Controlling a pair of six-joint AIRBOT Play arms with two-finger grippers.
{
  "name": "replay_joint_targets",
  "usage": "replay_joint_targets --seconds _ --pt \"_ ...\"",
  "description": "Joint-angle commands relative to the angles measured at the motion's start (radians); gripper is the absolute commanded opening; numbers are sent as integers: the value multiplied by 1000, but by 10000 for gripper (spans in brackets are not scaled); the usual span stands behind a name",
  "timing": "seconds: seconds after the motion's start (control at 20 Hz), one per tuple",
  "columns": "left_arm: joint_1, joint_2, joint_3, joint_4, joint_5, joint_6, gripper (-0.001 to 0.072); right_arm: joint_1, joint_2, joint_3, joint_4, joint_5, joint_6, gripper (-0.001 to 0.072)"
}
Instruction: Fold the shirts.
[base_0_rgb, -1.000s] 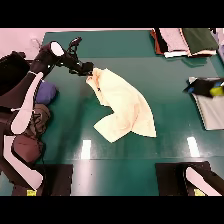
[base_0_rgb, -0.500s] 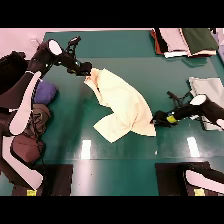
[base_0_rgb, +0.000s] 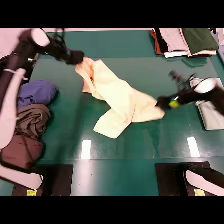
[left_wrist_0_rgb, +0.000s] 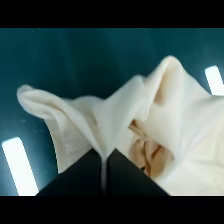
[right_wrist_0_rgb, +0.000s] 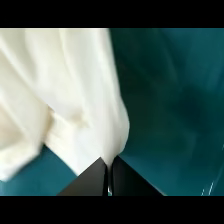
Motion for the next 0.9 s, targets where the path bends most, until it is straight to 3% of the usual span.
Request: replay_joint_targets --seconds 0.0,0.2,0.45,0.65,0.85 --pt "1 237 1 132 89 1 26 -109 184 230 -25 45 1 17" --pt "0 541 1 139 140 9 26 -222 335 536 -24 87 1 17" --pt "0 800 1 138 165 8 26 -340 405 769 -24 113 1 17" --pt "0 842 1 116 151 8 26 -398 330 962 -16 193 2 16" --pt "1 718 -8 111 33 9 26 -369 166 1085 -16 261 21 16"
